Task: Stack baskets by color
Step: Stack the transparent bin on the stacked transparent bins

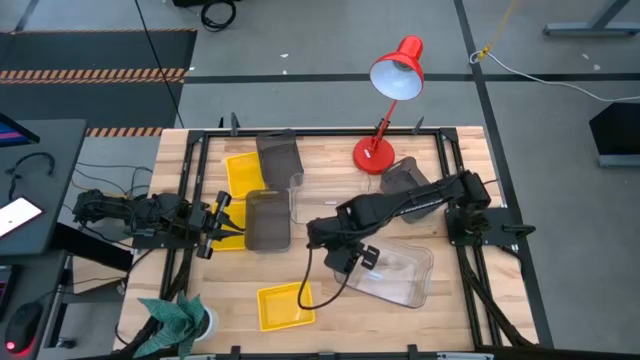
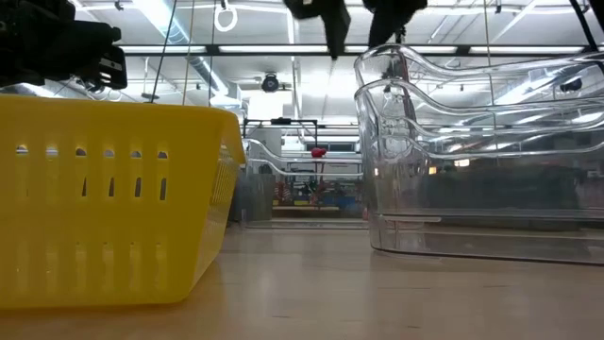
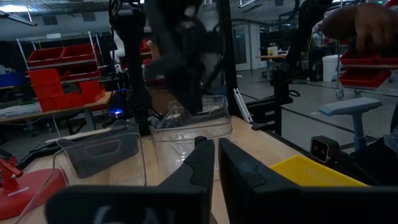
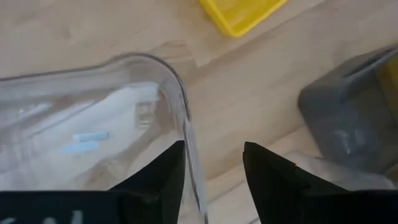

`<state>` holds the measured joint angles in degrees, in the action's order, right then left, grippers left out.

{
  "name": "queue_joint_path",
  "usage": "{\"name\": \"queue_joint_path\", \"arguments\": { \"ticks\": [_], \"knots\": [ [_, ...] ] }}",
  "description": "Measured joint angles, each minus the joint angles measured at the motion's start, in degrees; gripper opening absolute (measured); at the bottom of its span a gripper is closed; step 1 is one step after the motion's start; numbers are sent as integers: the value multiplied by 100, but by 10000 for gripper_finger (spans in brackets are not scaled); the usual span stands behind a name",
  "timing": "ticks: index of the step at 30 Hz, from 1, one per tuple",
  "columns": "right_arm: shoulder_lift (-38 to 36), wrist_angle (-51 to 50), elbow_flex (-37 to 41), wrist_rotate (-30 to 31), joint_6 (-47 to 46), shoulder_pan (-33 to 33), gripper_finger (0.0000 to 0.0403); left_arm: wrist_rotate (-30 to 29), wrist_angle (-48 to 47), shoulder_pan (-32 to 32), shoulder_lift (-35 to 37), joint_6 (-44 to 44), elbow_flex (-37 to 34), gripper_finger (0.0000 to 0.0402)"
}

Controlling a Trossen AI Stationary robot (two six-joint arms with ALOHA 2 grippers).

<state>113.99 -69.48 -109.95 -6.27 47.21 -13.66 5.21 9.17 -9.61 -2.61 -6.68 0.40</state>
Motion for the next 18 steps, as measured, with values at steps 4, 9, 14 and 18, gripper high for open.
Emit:
{"name": "queue_joint_path", "arguments": {
  "ticks": [4, 9, 14, 18],
  "knots": [
    [-69, -352, -41, 87, 1, 113, 167, 0, 0, 0, 2, 0, 0, 25],
    [-71, -976, -3, 509, 27, 317, 159, 0, 0, 0, 2, 1, 0, 31],
    [-133, -1132, 233, 653, 250, 511, 136, 0, 0, 0, 2, 1, 0, 36],
    [-261, -1178, 586, 941, 404, 611, 116, 0, -2, 0, 0, 0, 0, 33]
  ]
}}
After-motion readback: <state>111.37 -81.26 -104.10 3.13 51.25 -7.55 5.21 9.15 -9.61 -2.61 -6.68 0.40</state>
